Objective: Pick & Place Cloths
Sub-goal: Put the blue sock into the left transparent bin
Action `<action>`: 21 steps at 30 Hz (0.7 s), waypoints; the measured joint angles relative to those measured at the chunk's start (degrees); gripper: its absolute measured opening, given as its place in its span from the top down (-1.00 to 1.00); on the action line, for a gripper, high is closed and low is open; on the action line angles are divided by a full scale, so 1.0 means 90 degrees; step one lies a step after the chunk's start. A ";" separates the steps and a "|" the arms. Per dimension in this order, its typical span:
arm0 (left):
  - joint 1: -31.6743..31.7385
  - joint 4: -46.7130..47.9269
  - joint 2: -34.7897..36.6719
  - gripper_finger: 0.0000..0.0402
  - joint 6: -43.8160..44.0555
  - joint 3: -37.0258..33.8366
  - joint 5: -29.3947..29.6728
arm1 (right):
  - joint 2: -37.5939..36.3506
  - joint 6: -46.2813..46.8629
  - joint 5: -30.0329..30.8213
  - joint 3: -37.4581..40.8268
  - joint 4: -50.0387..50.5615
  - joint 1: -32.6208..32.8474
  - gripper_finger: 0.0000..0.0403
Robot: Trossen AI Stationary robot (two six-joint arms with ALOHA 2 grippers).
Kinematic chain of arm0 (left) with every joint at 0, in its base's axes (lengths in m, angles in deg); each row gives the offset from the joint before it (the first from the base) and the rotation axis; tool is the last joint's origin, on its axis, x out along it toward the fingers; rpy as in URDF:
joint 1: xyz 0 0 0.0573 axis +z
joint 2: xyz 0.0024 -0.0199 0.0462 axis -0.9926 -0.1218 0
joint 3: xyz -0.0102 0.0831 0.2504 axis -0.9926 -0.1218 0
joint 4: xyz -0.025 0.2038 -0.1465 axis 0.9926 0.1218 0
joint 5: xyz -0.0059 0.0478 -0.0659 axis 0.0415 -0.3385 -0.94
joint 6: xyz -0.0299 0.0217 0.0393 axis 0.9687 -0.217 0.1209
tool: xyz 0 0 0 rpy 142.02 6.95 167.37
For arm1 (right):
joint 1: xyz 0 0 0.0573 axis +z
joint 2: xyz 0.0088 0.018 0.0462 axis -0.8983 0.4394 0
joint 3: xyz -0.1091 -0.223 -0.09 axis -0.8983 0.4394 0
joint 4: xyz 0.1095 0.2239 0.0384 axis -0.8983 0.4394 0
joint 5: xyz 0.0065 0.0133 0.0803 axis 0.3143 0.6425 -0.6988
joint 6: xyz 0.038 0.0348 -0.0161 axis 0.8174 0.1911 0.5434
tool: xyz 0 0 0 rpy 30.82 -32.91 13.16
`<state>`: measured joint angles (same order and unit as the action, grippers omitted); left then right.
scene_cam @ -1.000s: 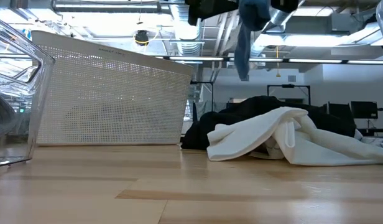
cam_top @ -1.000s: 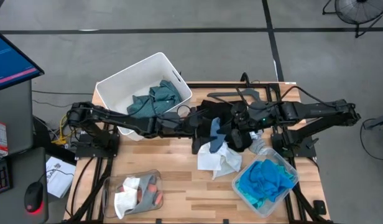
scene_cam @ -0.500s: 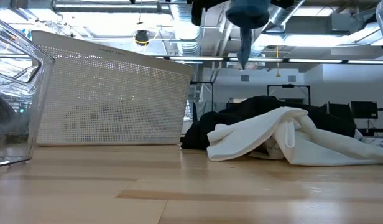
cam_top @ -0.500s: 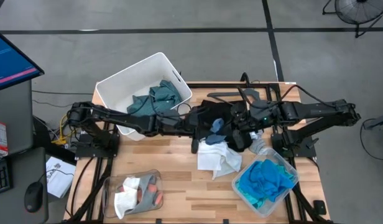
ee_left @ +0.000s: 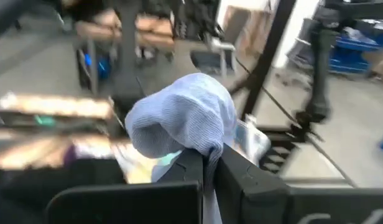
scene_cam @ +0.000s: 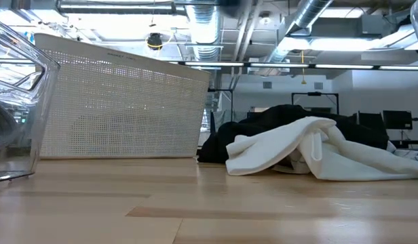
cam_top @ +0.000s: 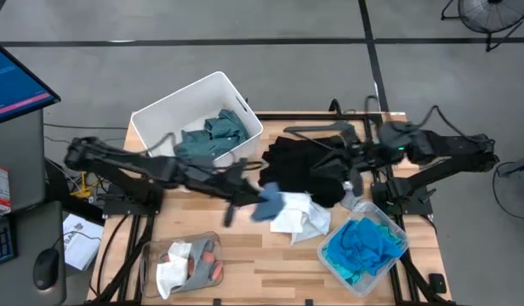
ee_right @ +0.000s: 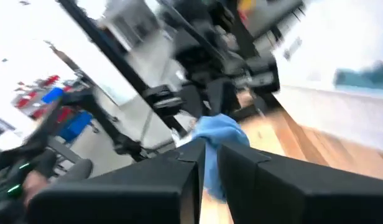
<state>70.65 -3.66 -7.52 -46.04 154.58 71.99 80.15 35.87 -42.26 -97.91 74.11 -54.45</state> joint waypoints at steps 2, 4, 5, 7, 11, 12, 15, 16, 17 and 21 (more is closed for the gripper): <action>-0.0266 0.0825 0.0505 1.00 0.0524 0.0000 0.0005 | -0.0124 -0.0143 -0.0002 -0.0112 0.0005 0.0047 0.78; -0.0621 0.1474 0.0961 1.00 0.1187 0.0003 0.0037 | -0.0217 -0.0236 0.0001 -0.0192 -0.0005 0.0089 0.77; -0.0833 0.1825 0.1151 1.00 0.1548 0.0005 0.0058 | -0.0272 -0.0260 0.0002 -0.0194 0.0007 0.0110 0.77; -0.1329 0.2511 0.1442 1.00 0.2318 0.0005 0.0167 | -0.0346 -0.0339 0.0022 -0.0200 0.0014 0.0116 0.77; -0.2426 0.3688 0.1702 1.00 0.3969 -0.0002 0.0586 | -0.0373 -0.0357 0.0024 -0.0202 0.0080 0.0093 0.79; -0.2699 0.3870 0.1700 1.00 0.4338 -0.0002 0.0706 | -0.0367 -0.0361 0.0024 -0.0202 0.0108 0.0093 0.79; -0.3452 0.4164 0.1539 1.00 0.5276 -0.0006 0.1098 | -0.0313 -0.0406 0.0056 -0.0202 0.0198 0.0093 0.79; -0.3653 0.4227 0.1455 1.00 0.5524 -0.0009 0.1217 | -0.0299 -0.0406 0.0071 -0.0202 0.0288 0.0093 0.79; -0.3812 0.4269 0.1359 1.00 0.5734 -0.0010 0.1329 | -0.0271 -0.0406 0.0090 -0.0199 0.0369 0.0093 0.79; -0.4130 0.4503 0.0901 1.00 0.6321 -0.0012 0.1532 | -0.0113 -0.0407 0.0237 -0.0188 0.0596 0.0093 0.79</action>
<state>33.48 36.87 0.59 10.85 154.47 85.78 79.13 32.21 -40.12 -99.60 79.47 -53.61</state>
